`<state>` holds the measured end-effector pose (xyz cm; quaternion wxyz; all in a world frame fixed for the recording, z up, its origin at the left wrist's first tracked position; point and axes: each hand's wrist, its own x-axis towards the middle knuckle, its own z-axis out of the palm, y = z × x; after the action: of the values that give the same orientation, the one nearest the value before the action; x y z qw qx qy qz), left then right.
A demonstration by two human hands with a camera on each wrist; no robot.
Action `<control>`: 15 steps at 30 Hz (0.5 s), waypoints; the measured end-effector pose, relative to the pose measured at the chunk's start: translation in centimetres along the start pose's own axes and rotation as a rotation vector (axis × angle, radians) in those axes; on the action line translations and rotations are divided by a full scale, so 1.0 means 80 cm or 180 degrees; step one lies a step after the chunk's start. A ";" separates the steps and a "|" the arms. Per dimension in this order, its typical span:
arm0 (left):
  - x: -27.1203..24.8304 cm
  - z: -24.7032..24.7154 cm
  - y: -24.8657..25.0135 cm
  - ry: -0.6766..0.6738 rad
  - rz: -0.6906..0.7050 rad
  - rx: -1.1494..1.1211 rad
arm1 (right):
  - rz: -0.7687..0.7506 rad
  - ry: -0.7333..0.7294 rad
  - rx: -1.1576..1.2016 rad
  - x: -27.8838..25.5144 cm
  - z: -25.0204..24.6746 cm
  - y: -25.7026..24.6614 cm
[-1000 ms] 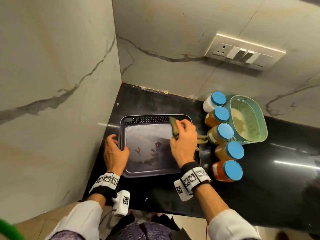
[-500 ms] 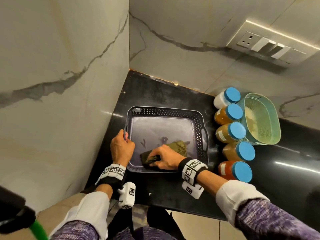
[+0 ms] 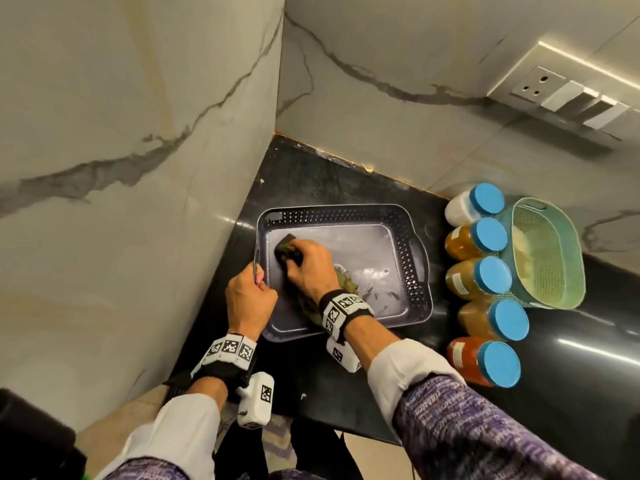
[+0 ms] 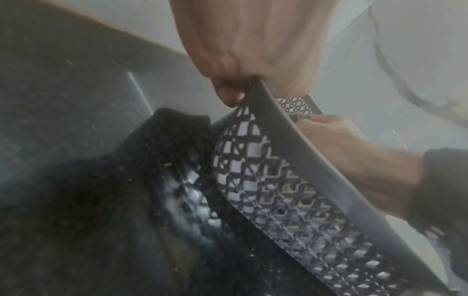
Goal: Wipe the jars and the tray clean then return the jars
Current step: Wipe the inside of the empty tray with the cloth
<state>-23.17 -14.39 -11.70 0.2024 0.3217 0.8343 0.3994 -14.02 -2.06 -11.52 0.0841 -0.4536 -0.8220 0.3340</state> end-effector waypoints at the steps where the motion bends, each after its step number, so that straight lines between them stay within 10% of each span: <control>1: -0.001 0.002 0.002 0.0027 -0.0082 -0.0010 | 0.0053 0.0086 0.0003 -0.001 0.000 0.006; 7: -0.007 0.014 0.006 -0.0080 -0.0168 -0.0013 | 0.0100 -0.0293 -0.0023 -0.031 -0.023 0.054; 15: -0.010 0.024 0.020 -0.0034 -0.0133 -0.0037 | -0.1215 -0.0906 -0.0882 -0.064 -0.011 0.048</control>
<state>-20.84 -13.17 -11.48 0.2170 0.3052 0.8374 0.3982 -8.04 -4.31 -12.44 -0.0337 -0.2462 -0.9340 0.2569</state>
